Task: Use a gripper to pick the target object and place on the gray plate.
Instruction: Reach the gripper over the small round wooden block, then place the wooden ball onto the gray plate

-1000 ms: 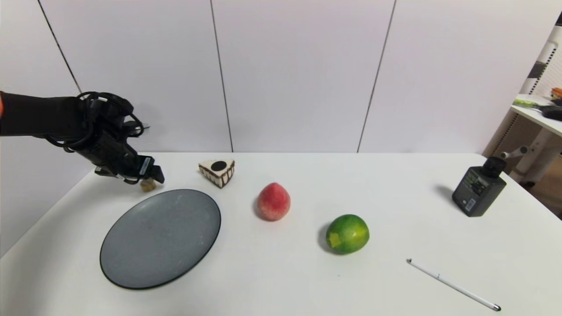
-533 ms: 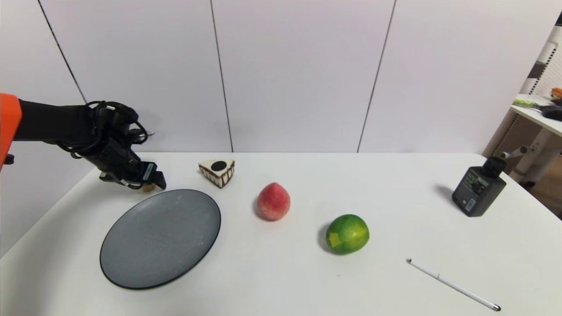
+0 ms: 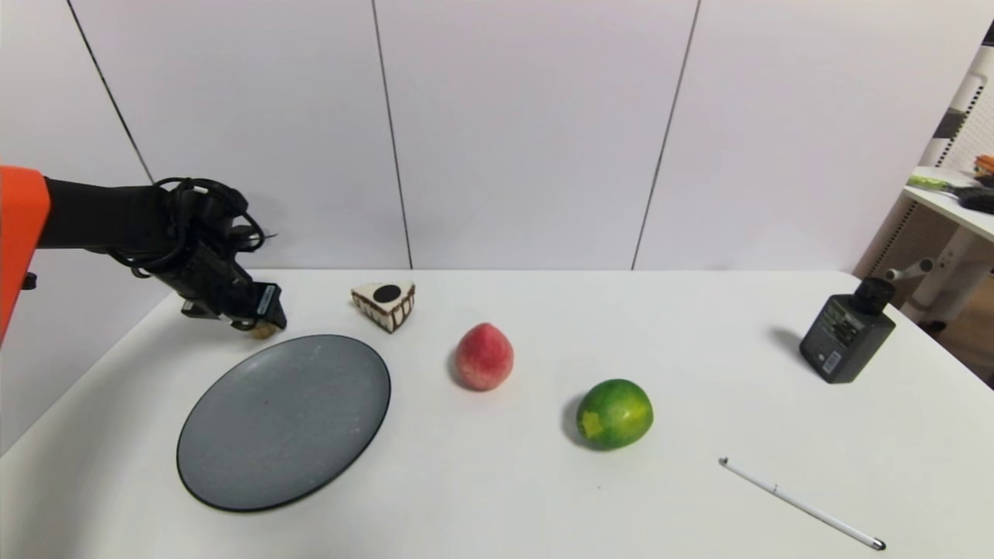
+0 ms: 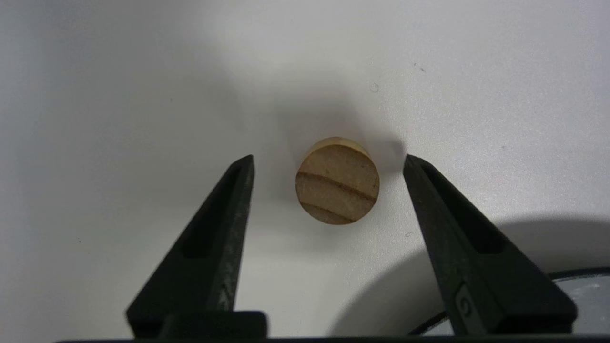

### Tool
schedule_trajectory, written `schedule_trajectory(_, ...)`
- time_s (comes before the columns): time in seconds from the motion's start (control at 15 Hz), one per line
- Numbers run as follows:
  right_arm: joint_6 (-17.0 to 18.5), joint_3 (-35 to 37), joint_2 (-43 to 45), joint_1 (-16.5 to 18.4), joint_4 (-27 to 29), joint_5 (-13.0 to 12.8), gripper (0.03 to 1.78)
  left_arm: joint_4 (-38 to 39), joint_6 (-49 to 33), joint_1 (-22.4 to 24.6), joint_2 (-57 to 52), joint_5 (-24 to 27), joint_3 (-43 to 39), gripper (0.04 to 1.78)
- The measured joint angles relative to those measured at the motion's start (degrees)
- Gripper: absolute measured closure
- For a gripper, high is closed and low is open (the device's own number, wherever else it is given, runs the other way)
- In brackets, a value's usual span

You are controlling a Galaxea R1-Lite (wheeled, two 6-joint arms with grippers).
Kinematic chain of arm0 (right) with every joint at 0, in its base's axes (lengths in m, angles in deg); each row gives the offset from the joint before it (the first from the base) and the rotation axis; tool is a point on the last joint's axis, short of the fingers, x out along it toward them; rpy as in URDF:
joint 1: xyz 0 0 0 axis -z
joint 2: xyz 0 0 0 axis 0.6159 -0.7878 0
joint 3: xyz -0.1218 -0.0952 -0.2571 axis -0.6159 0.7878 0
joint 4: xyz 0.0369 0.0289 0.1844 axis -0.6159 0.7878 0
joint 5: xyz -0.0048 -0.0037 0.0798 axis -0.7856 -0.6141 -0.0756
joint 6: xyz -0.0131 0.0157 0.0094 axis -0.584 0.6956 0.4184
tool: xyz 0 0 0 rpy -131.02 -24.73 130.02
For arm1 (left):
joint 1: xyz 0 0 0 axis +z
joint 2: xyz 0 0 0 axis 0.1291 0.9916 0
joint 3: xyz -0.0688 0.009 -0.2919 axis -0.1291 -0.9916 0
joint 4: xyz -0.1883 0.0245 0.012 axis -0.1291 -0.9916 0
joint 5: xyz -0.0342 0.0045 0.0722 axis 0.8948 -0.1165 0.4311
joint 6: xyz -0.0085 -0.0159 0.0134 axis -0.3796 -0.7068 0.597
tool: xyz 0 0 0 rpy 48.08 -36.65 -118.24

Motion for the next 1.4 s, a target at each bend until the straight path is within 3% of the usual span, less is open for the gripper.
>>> schedule_trajectory(0.33, 0.0, 0.0, 0.0, 0.0, 0.0, 0.0, 0.1, -0.1, 0.0, 0.1, 0.7, 0.0, 0.6, 1.31)
schedule_trajectory(0.87, 0.0, 0.0, 0.0, 0.0, 0.0, 0.0, 0.1, -0.3, 0.4, 0.6, -1.7, 0.1, 0.5, 1.31)
schedule_trajectory(1.13, 0.0, 0.0, 0.0, 0.0, 0.0, 0.0, 0.1, -3.4, 0.9, 0.1, -11.6, 1.4, -0.5, 1.31)
schedule_trajectory(1.4, 0.0, 0.0, 0.0, 0.0, 0.0, 0.0, 0.1, -11.3, 0.9, -3.4, -23.4, 7.1, -5.7, 1.31)
